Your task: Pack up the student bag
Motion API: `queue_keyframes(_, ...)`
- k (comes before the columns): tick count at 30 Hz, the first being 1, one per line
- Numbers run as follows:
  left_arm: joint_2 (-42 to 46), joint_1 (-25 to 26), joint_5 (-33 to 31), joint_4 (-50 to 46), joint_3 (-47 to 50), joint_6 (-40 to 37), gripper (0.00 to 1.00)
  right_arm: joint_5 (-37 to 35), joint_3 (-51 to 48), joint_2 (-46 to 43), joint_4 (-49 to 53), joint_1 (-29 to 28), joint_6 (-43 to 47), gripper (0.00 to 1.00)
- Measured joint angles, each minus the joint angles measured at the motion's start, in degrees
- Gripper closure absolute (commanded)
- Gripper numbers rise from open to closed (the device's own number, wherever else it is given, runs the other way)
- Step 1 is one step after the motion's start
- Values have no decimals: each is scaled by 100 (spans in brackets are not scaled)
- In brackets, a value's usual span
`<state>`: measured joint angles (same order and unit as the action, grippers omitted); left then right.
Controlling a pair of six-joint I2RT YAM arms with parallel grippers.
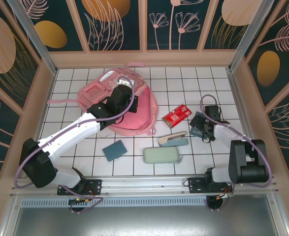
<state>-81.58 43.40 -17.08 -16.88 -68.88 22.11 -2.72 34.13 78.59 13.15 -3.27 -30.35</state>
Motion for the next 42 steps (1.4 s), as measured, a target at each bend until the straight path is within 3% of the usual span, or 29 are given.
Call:
queue_keyframes(10, 0, -26, 20, 0, 0, 0, 100, -601, 326, 323, 243, -544, -11, 1)
queue_keyframes(42, 0, -28, 39, 0, 2, 0, 100, -1073, 979, 1178, 496, -1019, -46, 4)
